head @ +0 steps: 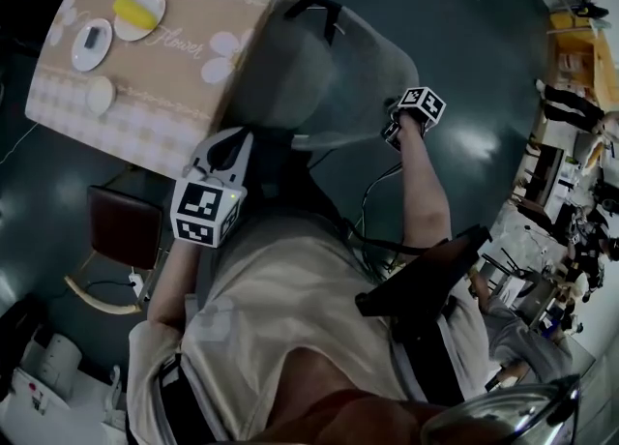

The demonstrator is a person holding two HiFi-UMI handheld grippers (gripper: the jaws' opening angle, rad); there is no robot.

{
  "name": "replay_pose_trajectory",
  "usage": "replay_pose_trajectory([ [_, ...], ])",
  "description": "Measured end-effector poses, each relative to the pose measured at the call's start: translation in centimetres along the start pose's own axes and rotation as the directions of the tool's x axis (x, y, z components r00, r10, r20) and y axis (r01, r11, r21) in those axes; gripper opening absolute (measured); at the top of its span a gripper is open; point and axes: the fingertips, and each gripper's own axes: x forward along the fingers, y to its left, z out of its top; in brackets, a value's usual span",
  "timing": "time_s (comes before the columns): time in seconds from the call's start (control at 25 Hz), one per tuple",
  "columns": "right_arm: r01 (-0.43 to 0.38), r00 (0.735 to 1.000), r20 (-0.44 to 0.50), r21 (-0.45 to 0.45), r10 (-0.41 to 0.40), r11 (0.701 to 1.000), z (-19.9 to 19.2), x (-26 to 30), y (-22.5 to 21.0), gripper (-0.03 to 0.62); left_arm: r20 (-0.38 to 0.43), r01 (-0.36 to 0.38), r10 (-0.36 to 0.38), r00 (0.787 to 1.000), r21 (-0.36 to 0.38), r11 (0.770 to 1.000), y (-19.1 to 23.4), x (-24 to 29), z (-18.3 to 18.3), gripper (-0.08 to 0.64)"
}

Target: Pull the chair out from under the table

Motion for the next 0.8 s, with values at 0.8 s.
replay_pose_trajectory([
  [0.8,-0.040,0.999,-0.007,0.054,0.041,0.998,0.7,0.4,-2.5,0.097,0.027,-0.061,0.064,0.998,-0.083,0.995,-3.8,1.2,-0.2,0.008],
])
